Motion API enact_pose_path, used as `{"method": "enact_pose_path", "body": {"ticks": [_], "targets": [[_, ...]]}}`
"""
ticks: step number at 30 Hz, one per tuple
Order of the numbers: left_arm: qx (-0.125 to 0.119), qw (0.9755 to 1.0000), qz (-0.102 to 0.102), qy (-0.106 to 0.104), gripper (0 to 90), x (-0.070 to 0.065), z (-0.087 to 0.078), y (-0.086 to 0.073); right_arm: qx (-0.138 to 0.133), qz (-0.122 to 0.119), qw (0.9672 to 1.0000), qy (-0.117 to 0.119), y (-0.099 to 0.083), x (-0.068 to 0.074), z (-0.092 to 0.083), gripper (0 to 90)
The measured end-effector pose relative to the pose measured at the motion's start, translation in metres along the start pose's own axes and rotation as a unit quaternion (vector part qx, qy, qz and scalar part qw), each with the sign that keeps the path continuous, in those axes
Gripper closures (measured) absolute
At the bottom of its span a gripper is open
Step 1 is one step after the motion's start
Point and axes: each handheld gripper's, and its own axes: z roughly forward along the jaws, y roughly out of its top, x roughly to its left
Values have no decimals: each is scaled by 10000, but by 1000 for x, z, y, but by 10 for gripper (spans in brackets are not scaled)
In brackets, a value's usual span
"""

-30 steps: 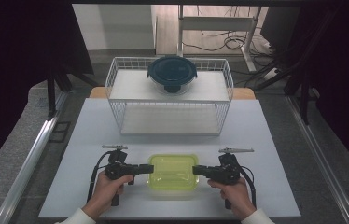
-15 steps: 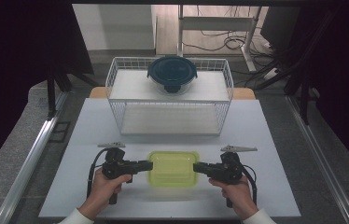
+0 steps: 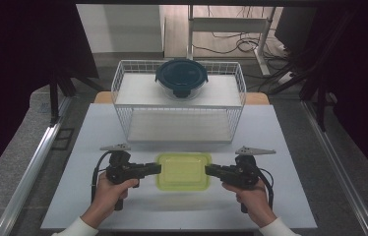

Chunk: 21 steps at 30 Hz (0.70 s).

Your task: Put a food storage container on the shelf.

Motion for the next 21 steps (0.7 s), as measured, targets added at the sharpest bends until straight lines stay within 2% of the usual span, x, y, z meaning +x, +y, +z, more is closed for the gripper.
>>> {"method": "enact_pose_path", "body": {"ticks": [4,12,21], "targets": [[-108,9999,105,-48,784,-5,-3,11,-149,-102,9998,35,10,4,-7,791],[-207,9992,347,11,783,-19,-13,34,-288,-373,9989,-35,32,14,-18,790],[-345,9979,545,24,783,-31,-22,53,-474,-512,9976,-28,50,22,-28,790]]}}
